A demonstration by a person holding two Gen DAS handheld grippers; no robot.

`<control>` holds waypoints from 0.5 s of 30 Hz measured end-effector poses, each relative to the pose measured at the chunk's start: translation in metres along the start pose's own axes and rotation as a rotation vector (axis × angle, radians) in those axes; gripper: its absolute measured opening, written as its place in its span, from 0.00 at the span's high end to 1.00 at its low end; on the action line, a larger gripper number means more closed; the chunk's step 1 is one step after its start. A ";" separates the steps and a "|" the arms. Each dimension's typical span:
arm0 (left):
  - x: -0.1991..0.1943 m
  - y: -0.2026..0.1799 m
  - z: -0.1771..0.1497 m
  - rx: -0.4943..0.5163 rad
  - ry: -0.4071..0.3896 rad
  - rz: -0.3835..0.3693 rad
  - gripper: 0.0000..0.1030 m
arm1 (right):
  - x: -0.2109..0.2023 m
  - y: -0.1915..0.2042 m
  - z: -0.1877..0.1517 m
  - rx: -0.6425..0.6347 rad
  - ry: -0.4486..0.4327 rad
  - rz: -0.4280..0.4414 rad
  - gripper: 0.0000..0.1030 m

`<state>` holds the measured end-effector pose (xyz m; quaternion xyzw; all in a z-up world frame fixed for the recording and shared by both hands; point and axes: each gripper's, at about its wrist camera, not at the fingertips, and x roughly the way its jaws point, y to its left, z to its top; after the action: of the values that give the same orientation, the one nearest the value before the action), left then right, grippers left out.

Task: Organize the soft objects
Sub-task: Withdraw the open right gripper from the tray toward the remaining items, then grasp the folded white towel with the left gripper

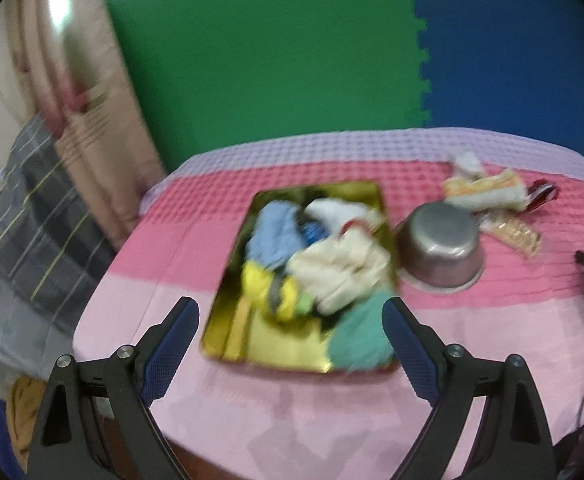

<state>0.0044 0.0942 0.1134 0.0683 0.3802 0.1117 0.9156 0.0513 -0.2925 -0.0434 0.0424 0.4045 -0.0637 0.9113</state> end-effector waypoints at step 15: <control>0.087 -0.120 0.141 0.113 0.114 -0.398 0.10 | -0.004 -0.004 0.000 0.028 -0.019 0.074 0.18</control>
<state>0.1830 -0.0047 0.1283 0.0366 0.4429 -0.0891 0.8914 0.0478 -0.2963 -0.0405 0.0693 0.3932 -0.0360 0.9161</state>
